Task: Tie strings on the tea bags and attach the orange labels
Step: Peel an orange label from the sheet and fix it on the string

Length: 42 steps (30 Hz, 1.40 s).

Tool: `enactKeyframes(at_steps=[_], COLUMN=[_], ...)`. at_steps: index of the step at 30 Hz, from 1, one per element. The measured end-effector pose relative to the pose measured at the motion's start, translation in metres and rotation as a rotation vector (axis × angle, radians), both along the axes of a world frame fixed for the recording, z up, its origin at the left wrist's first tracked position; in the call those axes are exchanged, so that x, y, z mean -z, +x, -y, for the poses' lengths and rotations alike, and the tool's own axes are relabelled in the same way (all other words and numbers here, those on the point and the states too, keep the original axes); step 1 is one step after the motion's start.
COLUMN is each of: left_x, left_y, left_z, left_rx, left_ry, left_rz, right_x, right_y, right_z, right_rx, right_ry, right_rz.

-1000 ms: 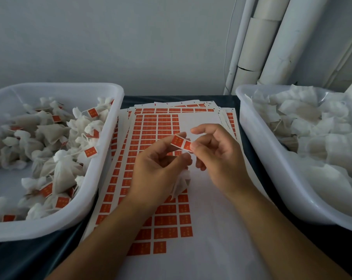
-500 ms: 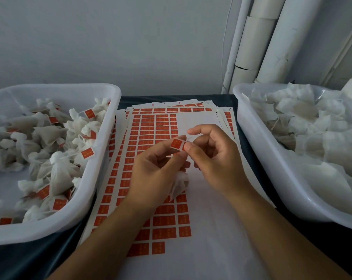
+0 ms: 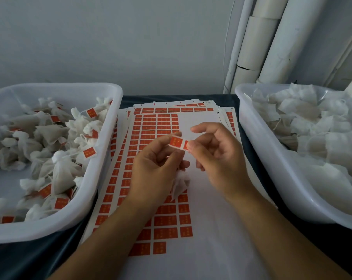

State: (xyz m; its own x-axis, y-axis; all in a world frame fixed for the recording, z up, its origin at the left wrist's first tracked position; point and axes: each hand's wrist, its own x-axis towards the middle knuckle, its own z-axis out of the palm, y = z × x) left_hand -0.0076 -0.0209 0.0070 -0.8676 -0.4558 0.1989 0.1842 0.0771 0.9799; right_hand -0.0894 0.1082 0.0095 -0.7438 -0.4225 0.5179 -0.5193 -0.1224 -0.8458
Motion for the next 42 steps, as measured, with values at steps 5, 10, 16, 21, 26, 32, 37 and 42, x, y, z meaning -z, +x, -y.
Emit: enactKeyframes(at_steps=[5,10,16,21,26,32,37,42], left_x=[-0.001,-0.004,-0.002,0.0,0.0,0.001,0.0,-0.002], left_y=[0.0,-0.001,-0.001,-0.001,-0.002,-0.002,-0.002,-0.001], left_z=[0.001,-0.001,-0.002,-0.001,-0.001,-0.002,-0.001,-0.003], left_rx=[-0.008,-0.052,-0.04,-0.042,-0.047,-0.046,-0.057,-0.035], left_ry=[-0.002,0.033,-0.036,-0.055,-0.05,-0.073,-0.137,-0.126], left_rz=[-0.018,0.003,-0.016,-0.014,0.035,0.052,0.022,0.01], right_x=[0.003,-0.004,-0.003,-0.001,-0.003,-0.004,-0.004,-0.004], right_y=[0.005,-0.002,-0.008,-0.001,-0.001,0.0,0.0,0.001], right_z=[0.003,-0.002,-0.002,0.001,0.0,0.001,0.001,0.001], right_rx=[0.012,0.161,0.202,0.167,0.168,0.179,0.17,0.17], right_ry=[0.076,-0.174,-0.181,-0.112,-0.126,-0.116,-0.125,-0.11], right_rz=[-0.071,0.061,0.168,0.087,0.084,0.089,0.091,0.088])
